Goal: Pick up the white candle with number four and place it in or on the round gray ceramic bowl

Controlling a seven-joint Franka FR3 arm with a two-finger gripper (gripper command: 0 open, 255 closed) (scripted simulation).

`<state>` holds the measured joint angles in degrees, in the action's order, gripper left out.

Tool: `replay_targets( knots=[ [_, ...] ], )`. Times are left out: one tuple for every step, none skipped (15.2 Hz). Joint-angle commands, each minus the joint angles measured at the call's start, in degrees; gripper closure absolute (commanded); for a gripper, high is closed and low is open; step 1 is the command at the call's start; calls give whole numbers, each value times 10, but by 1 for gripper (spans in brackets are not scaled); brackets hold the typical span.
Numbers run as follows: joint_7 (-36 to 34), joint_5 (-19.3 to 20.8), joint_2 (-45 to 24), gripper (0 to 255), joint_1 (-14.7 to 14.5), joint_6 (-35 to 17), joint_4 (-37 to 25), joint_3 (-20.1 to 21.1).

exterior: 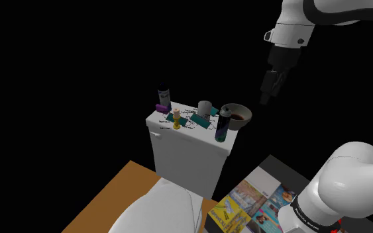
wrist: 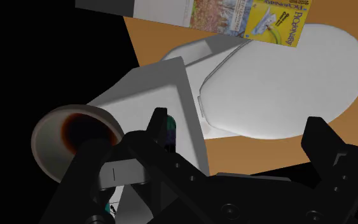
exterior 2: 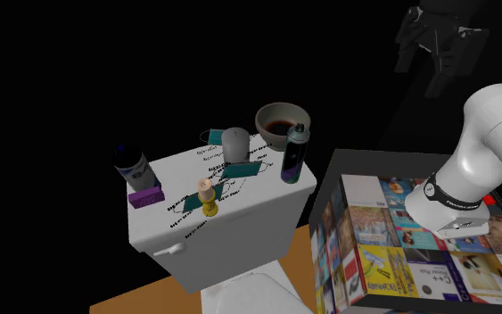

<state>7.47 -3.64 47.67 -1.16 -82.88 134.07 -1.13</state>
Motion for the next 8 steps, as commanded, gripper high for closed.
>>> replay_targets(
  knots=[
    [0,0,0,0,0,0,0,0],
    [-8,0,-11,0,3,-22,7,5],
    [-16,0,-22,0,5,-45,14,10],
    [-24,0,-35,0,8,-67,19,14],
    [-32,1,-48,0,11,-89,24,19],
    [-41,2,-62,0,14,-111,28,23],
    [-49,3,-76,0,16,-132,31,28],
    [-58,4,-91,0,19,-154,33,32]
  ],
)
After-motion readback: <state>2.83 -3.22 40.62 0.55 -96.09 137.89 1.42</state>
